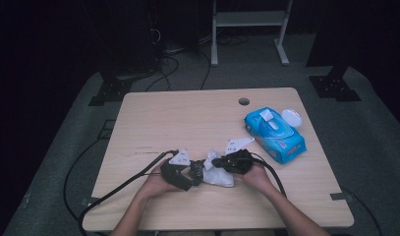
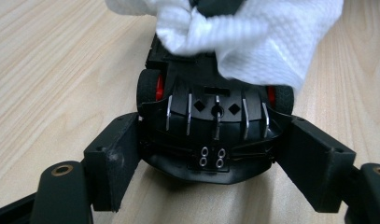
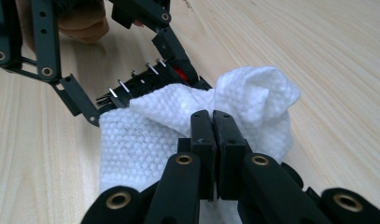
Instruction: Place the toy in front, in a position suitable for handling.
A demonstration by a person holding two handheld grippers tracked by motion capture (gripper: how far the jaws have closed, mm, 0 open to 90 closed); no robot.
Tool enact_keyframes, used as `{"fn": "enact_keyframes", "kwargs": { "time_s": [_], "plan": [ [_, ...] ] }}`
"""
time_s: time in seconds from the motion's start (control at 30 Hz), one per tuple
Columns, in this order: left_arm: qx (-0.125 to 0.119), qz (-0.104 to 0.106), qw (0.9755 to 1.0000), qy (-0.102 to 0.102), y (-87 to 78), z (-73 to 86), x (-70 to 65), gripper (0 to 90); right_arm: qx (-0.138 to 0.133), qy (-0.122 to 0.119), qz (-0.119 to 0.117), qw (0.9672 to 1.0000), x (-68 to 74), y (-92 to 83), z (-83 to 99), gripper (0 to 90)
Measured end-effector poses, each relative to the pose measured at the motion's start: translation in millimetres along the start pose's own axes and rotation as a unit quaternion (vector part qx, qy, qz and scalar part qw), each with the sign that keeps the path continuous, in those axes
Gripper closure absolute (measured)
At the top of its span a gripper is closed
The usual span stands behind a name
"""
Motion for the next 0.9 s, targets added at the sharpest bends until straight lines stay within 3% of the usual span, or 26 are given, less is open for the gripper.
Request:
{"fn": "enact_keyframes", "kwargs": {
  "time_s": [0.1, 0.2, 0.3, 0.47, 0.6, 0.73, 0.9],
  "plan": [
    [0.003, -0.002, 1.0, 0.002, 0.0, 0.5, -0.4, 23.7, -0.014, -0.007, -0.022, 0.9996, 16.9, 5.4, -9.9, 87.5],
    [0.006, -0.005, 1.0, 0.005, -0.7, 1.6, -0.7, 23.8, -0.014, -0.021, -0.022, 0.9995, 22.9, 7.9, -13.6, 87.4],
    [0.004, -0.004, 1.0, 0.006, -0.7, 1.7, -0.4, 23.8, -0.008, -0.014, 0.0, 0.9999, 9.4, 1.5, -4.8, 87.5],
    [0.007, -0.005, 0.9999, 0.006, -1.4, 2.1, 0.3, 23.8, 0.012, 0.014, 0.03, 0.9994, -20.9, -17.7, 24.5, 87.5],
    [0.006, -0.009, 0.9999, 0.006, -1.3, 1.9, 1.6, 23.7, 0.016, 0.024, 0.036, 0.999, -27.5, -27.8, 37.5, 87.5],
    [0.004, -0.01, 0.9999, 0.007, -0.8, 1.6, 1.3, 23.7, 0.011, 0.012, 0.019, 0.9997, -16.0, -26.8, 31.4, 87.5],
    [0.007, -0.012, 0.9999, 0.01, -0.2, 1.6, 0.9, 23.7, -0.008, -0.007, -0.015, 0.9998, 13.0, -7.3, 3.7, 87.5]
  ]
}}
Point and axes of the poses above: each handheld gripper's, and its own axes: y roughly forward along the jaws, z roughly out of its underside, x roughly to its left, the point moved 9 cm from there along y, roughly forward along the jaws, and after that the axes turned 12 degrees about z, right-handed, at the moved point
